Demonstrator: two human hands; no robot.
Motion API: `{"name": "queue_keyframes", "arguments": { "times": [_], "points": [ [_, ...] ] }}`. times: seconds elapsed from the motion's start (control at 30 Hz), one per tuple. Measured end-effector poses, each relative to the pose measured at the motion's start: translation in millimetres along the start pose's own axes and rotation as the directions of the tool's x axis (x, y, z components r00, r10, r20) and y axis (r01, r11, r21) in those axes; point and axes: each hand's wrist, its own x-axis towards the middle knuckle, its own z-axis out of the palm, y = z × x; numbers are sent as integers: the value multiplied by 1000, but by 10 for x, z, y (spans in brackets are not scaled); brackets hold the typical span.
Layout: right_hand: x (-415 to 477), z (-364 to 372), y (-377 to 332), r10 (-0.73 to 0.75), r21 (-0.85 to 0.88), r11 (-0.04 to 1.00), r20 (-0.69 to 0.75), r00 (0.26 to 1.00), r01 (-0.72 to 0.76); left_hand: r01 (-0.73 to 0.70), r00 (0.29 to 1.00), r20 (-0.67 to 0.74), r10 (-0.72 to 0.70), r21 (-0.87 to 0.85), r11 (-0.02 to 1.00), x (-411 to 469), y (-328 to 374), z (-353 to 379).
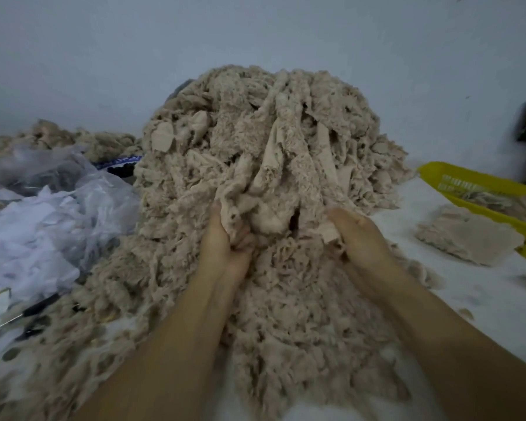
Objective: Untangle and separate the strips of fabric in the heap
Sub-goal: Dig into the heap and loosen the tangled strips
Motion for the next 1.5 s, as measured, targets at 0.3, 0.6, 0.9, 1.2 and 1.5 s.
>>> {"name": "queue_keyframes", "arguments": {
  "times": [0.3,0.6,0.9,1.2,1.5],
  "points": [
    [-27,119,131,-134,-332,922,211,968,200,361,809,538,-237,-137,922,-259,13,8],
    [-89,173,73,-198,-558,757,301,933,341,293,879,445,-169,-224,930,-159,-9,-74],
    [-76,137,76,-259,-486,807,218,941,335,193,962,228,-150,-179,965,-106,-31,15],
    [-69,173,99,-251,-593,734,216,944,331,120,982,163,-94,-161,980,-116,-5,63],
    [-92,163,83,-221,-532,789,224,949,309,90,970,226,-85,-10,996,-170,-30,80]
  ]
}}
